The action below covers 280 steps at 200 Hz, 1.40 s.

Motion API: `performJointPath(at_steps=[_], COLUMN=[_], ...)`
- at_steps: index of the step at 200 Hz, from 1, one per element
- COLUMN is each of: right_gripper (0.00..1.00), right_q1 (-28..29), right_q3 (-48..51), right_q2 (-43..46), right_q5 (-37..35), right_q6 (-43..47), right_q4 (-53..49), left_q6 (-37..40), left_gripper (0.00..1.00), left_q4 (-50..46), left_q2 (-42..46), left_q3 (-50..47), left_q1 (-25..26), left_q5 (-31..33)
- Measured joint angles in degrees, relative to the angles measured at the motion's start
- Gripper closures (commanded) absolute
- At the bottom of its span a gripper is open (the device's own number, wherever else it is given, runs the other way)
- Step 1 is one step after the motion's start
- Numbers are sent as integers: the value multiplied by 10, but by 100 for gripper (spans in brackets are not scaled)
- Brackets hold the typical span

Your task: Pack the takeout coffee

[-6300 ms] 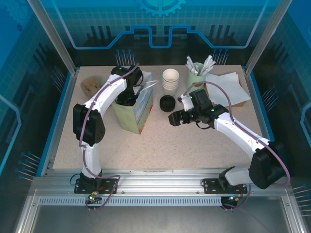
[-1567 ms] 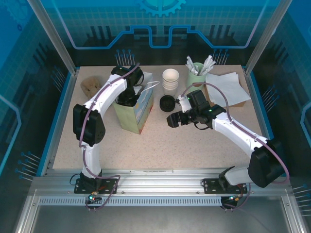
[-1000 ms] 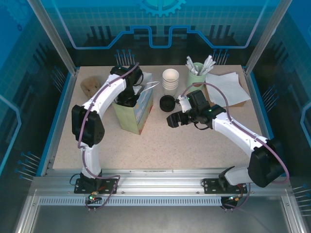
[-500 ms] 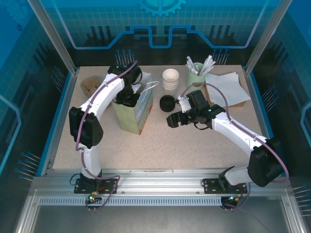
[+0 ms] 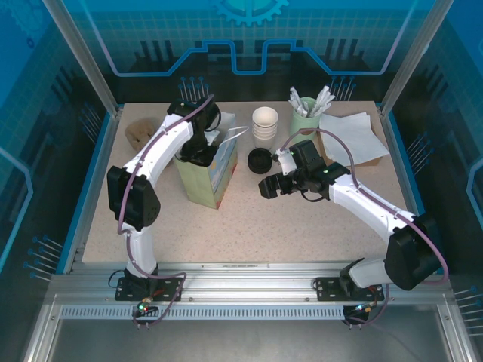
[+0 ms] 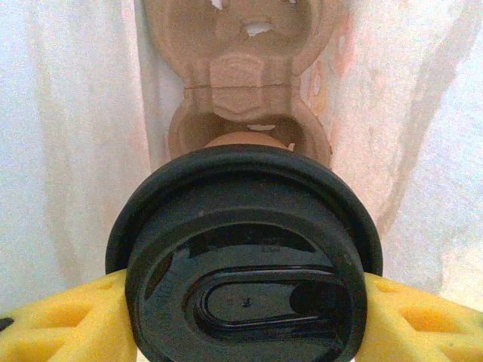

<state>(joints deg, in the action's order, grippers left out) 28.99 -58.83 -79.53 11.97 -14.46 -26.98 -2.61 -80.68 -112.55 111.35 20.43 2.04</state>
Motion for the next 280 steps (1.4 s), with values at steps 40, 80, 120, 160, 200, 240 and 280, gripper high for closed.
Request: performJointPath(at_steps=[40,80,120,160,200,240,280], right_gripper=[12,12,11,11,11,11,11], right_q1=[0,0,0,0,1,4,4], right_q3=[0,0,0,0,0,0,0], right_q2=[0,0,0,0,0,0,0], right_q5=[0,0,0,0,0,0,0], right_q6=[0,0,0,0,0,0,0], right_q4=[0,0,0,0,0,0,0], left_q6=[1,2,2,2,2,2,2], left_gripper=[59,59,59,59,60,60,60], left_q4=[0,0,0,0,0,0,0], left_q2=[0,0,0,0,0,-5,-15], left_q3=[0,0,0,0,0,0,0], left_q1=[0,0,0,0,0,1,3], left_q5=[-4,-5,-11,-17,-19,-19,-19])
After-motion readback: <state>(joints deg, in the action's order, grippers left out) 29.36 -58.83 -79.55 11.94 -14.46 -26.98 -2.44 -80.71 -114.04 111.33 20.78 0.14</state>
